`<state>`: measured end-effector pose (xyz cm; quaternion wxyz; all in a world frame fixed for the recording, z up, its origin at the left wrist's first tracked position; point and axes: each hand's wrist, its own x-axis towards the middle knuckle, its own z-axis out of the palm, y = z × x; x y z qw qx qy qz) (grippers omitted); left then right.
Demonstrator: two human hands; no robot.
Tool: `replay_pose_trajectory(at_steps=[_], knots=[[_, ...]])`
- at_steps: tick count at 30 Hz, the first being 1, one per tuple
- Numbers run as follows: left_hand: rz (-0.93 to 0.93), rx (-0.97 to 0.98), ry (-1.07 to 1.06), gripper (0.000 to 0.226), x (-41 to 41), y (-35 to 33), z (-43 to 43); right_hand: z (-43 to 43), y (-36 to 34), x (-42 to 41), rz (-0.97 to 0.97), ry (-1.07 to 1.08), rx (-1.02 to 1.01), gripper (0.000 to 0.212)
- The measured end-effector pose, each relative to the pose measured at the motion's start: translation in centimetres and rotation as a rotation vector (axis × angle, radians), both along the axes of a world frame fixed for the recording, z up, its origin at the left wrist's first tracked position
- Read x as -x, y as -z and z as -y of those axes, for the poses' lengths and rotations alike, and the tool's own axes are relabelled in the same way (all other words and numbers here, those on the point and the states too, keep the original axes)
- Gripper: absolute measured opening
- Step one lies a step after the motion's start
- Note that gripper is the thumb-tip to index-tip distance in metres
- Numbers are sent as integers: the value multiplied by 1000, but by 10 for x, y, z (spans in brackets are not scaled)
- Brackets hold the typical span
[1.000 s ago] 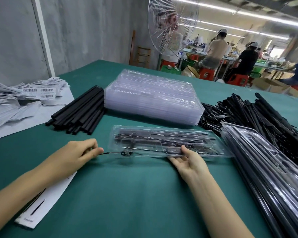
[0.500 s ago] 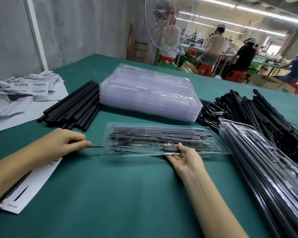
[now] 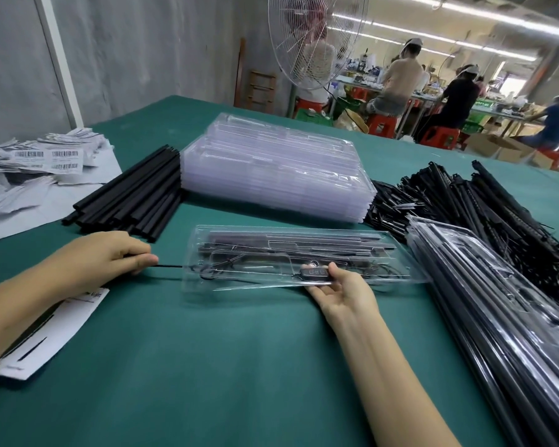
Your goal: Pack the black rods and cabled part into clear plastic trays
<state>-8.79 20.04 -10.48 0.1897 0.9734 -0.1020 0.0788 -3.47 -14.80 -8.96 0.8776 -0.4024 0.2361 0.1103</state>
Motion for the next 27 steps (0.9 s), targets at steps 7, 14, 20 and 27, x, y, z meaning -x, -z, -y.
replay_pose_trajectory(at_steps=[7,14,20,27], knots=[[125,-155,48,20,-3,-4,-5,0,-1,1,-2,6,-24,9],[118,-108,19,25,-3,1,-8,1,-2,2,-9,-5,-29,6],[84,-91,13,37,-4,6,-14,1,-6,4,-8,-14,-51,6],[74,-75,5,31,-7,11,-21,1,-7,4,-13,-7,-67,6]])
